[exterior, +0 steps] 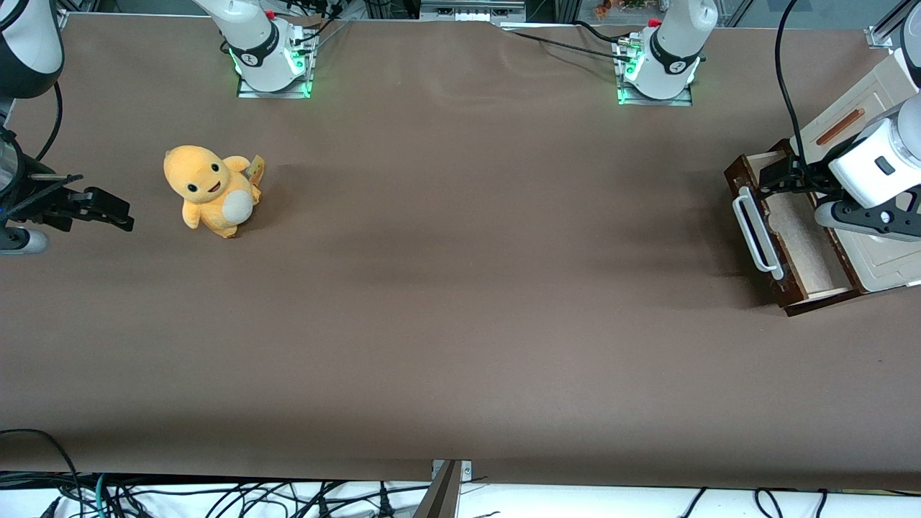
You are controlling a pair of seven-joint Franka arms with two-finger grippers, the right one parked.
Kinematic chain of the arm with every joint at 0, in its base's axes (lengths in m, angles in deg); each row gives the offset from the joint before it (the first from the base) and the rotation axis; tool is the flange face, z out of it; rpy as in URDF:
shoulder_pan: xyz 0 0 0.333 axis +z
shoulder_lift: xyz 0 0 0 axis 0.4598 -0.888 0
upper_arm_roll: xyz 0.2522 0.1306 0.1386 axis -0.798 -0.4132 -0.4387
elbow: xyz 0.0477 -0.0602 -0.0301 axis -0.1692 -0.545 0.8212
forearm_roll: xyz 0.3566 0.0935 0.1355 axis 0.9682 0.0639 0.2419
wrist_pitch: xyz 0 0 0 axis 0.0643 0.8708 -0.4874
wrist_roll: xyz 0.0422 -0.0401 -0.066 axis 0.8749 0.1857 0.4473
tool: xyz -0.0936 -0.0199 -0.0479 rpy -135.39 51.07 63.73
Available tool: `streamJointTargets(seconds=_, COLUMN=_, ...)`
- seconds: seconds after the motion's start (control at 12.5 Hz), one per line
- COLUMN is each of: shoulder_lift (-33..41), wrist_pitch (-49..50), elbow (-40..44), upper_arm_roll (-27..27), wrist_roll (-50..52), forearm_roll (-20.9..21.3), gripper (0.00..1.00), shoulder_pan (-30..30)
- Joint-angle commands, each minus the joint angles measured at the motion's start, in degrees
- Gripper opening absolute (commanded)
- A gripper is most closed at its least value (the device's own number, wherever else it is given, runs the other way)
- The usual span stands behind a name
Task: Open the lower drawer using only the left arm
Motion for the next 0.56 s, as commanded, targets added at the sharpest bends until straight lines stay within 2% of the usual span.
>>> streamJointTargets(seconds=0.0, shoulder_lift=1.4, wrist_pitch=0.5, elbow=-1.3, upper_arm_roll=0.7, wrist_roll=3.3, forearm_roll=2.1, gripper=1.00, shoulder_pan=0.0)
streamJointTargets(seconds=0.48, shoulder_lift=1.4, wrist_pitch=0.5, elbow=-1.5, upper_arm_roll=1.1, wrist_roll=3.8, forearm_roll=2.3, gripper=1.00, shoulder_pan=0.1)
